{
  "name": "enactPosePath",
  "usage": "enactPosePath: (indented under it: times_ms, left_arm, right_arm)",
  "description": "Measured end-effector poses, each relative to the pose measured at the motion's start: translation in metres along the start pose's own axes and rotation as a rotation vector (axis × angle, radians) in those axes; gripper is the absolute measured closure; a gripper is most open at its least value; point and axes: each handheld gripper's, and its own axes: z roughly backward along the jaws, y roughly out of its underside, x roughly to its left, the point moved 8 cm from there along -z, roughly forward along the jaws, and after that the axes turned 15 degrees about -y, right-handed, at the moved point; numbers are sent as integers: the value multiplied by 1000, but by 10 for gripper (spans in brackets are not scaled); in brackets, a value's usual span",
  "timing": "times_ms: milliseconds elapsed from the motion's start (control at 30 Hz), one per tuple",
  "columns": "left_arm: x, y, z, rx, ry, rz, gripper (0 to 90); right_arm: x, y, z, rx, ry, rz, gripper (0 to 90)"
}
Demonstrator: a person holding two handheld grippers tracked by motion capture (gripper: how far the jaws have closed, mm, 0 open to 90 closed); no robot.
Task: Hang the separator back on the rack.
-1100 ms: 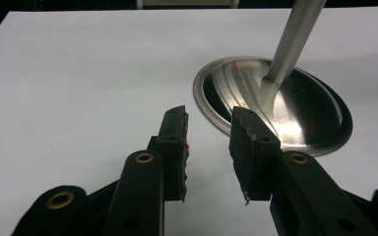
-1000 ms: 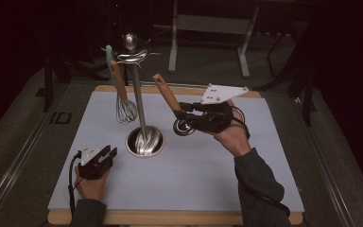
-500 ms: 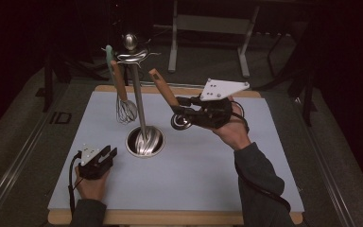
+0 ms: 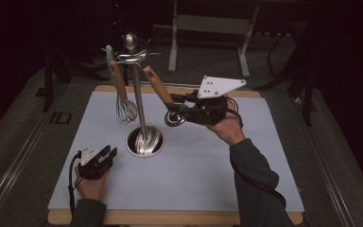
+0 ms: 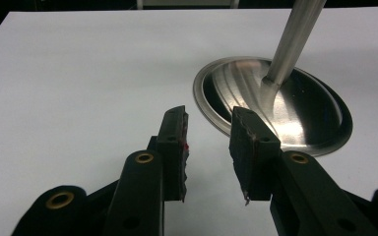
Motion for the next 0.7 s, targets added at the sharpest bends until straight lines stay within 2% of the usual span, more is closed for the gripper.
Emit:
enactPosePath:
  times_ms: [400, 500, 700]
  left_arm:
    - [0, 0, 0, 0, 2, 4, 679]
    - [0, 0, 0, -1, 2, 6, 678]
    - [0, 0, 0, -1, 4, 9, 678]
  right_arm:
    - [-2, -11, -12, -17, -9, 11, 709]
    - [-6, -10, -17, 6, 19, -3, 709]
    - [-14, -4, -21, 5, 32, -36, 709]
